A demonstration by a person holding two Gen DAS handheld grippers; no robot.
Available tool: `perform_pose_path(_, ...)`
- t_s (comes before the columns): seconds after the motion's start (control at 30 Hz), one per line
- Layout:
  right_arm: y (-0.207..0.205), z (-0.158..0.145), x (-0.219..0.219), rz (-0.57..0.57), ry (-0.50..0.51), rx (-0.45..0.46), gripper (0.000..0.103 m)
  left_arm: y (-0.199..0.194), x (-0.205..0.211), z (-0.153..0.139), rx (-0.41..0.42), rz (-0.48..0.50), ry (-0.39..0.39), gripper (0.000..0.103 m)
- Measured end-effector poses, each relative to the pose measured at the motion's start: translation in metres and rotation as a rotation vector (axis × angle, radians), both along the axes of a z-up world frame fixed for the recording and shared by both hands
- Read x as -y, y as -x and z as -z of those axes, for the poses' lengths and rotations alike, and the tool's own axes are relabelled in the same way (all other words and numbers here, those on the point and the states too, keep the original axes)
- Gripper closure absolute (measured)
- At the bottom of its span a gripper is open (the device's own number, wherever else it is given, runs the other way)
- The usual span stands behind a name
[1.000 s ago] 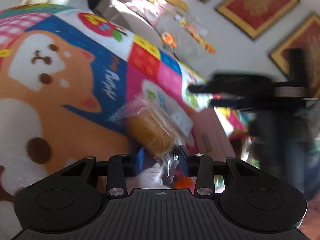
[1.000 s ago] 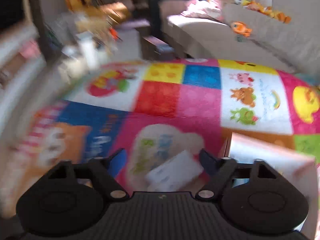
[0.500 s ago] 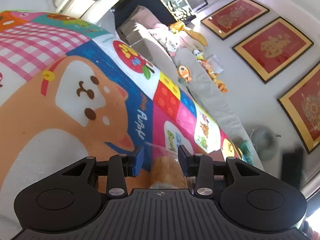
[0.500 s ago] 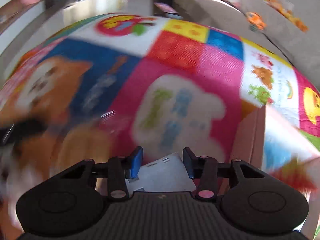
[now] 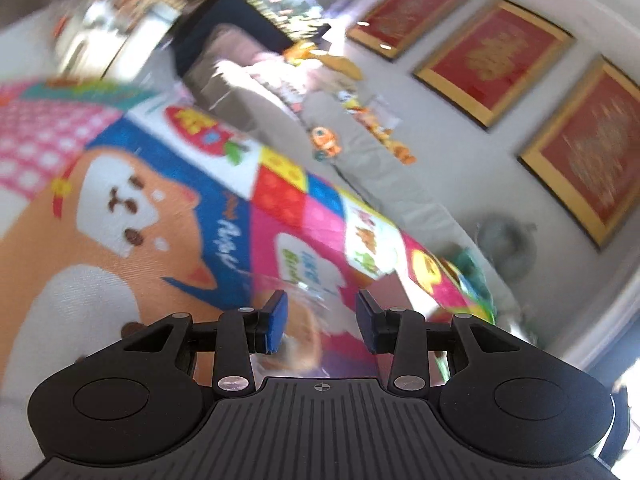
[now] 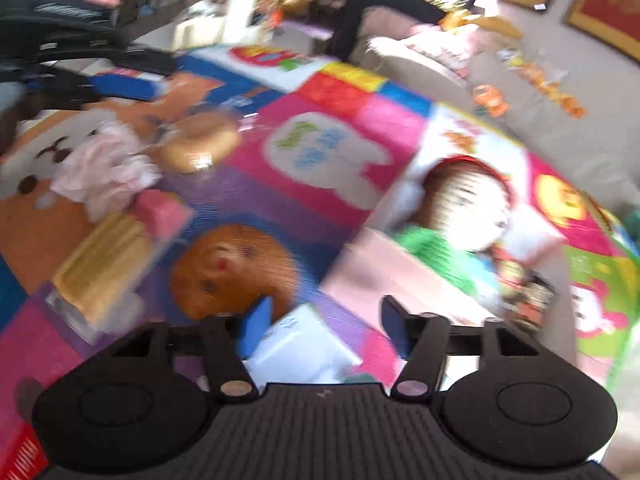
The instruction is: Organize objects
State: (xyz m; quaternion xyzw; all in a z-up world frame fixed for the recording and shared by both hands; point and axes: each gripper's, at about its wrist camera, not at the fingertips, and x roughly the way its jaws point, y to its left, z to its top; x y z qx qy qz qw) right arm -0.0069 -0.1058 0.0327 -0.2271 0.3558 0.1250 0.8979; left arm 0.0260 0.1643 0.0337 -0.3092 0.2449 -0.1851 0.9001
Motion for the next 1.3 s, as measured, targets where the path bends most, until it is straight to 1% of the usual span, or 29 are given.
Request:
perform_pose_path(0.07, 0.008, -0.009, 0.021, 0.040, -0.071, 0.035, 0.017, 0.019, 0.010, -0.011, 0.023, 0.026, -0.085, 0.062)
perform_pose_path(0.17, 0.019, -0.019, 0.052, 0.113, -0.174, 0.093, 0.016, 0.046, 0.032, -0.022, 0.031, 0.085, -0.242, 0.062)
perform_pose_path(0.23, 0.028, -0.021, 0.074, 0.161, -0.238, 0.128, 0.011, 0.062, 0.052, -0.022, 0.016, 0.114, -0.345, 0.062)
perform_pose_path(0.3, 0.037, -0.017, 0.093, 0.210, -0.286, 0.162, 0.006, 0.070, 0.072, -0.016, -0.039, 0.107, -0.438, 0.062)
perform_pose_path(0.33, 0.042, -0.014, 0.101, 0.232, -0.300, 0.174, 0.005, 0.071, 0.079, -0.012, -0.065, 0.093, -0.469, 0.062)
perform_pose_path(0.37, 0.045, -0.009, 0.107, 0.253, -0.312, 0.179, 0.004, 0.072, 0.082, -0.008, -0.076, 0.082, -0.481, 0.062)
perform_pose_path(0.47, 0.054, 0.005, 0.121, 0.291, -0.341, 0.148, 0.004, 0.067, 0.096, -0.004, -0.104, 0.059, -0.483, 0.062)
perform_pose_path(0.5, 0.060, 0.009, 0.125, 0.290, -0.349, 0.143, 0.004, 0.064, 0.102, -0.003, -0.108, 0.056, -0.500, 0.062)
perform_pose_path(0.53, 0.064, 0.011, 0.128, 0.288, -0.348, 0.148, 0.004, 0.061, 0.110, 0.000, -0.112, 0.049, -0.537, 0.062)
perform_pose_path(0.6, 0.076, 0.013, 0.135, 0.289, -0.333, 0.190, 0.004, 0.059, 0.120, 0.004, -0.115, 0.032, -0.599, 0.061)
perform_pose_path(0.63, 0.081, 0.012, 0.140, 0.291, -0.332, 0.206, 0.004, 0.056, 0.124, 0.007, -0.131, 0.027, -0.616, 0.061)
perform_pose_path(0.73, 0.091, 0.014, 0.156, 0.301, -0.361, 0.184, 0.003, 0.051, 0.123, 0.017, -0.183, 0.011, -0.598, 0.058)
perform_pose_path(0.77, 0.093, 0.016, 0.160, 0.303, -0.364, 0.167, 0.003, 0.052, 0.122, 0.017, -0.169, 0.001, -0.589, 0.058)
perform_pose_path(0.83, 0.096, 0.023, 0.167, 0.299, -0.373, 0.143, 0.004, 0.054, 0.122, 0.017, -0.171, -0.001, -0.583, 0.058)
perform_pose_path(0.87, 0.099, 0.024, 0.170, 0.292, -0.393, 0.141, 0.005, 0.054, 0.122, 0.017, -0.171, 0.001, -0.583, 0.058)
perform_pose_path(0.9, 0.101, 0.024, 0.170, 0.278, -0.407, 0.132, 0.013, 0.055, 0.123, 0.017, -0.170, 0.007, -0.583, 0.058)
perform_pose_path(0.93, 0.104, 0.023, 0.169, 0.264, -0.415, 0.125, 0.017, 0.057, 0.124, 0.016, -0.165, 0.025, -0.581, 0.058)
perform_pose_path(1.0, 0.105, 0.020, 0.160, 0.225, -0.427, 0.102, 0.037, 0.060, 0.131, 0.016, -0.151, 0.077, -0.575, 0.058)
perform_pose_path(1.03, 0.104, 0.020, 0.154, 0.199, -0.438, 0.078, 0.040, 0.063, 0.135, 0.015, -0.142, 0.116, -0.571, 0.058)
perform_pose_path(1.07, 0.104, 0.022, 0.147, 0.172, -0.447, 0.053, 0.046, 0.066, 0.141, 0.015, -0.134, 0.153, -0.568, 0.058)
perform_pose_path(1.1, 0.103, 0.024, 0.138, 0.148, -0.452, 0.029, 0.047, 0.069, 0.147, 0.015, -0.132, 0.198, -0.560, 0.058)
perform_pose_path(1.17, 0.102, 0.028, 0.124, 0.124, -0.442, 0.012, 0.047, 0.075, 0.157, 0.015, -0.118, 0.245, -0.557, 0.058)
perform_pose_path(1.23, 0.104, 0.030, 0.114, 0.104, -0.429, 0.010, 0.047, 0.075, 0.163, 0.016, -0.121, 0.243, -0.560, 0.059)
perform_pose_path(1.3, 0.107, 0.030, 0.109, 0.096, -0.422, 0.024, 0.047, 0.072, 0.163, 0.017, -0.132, 0.219, -0.551, 0.057)
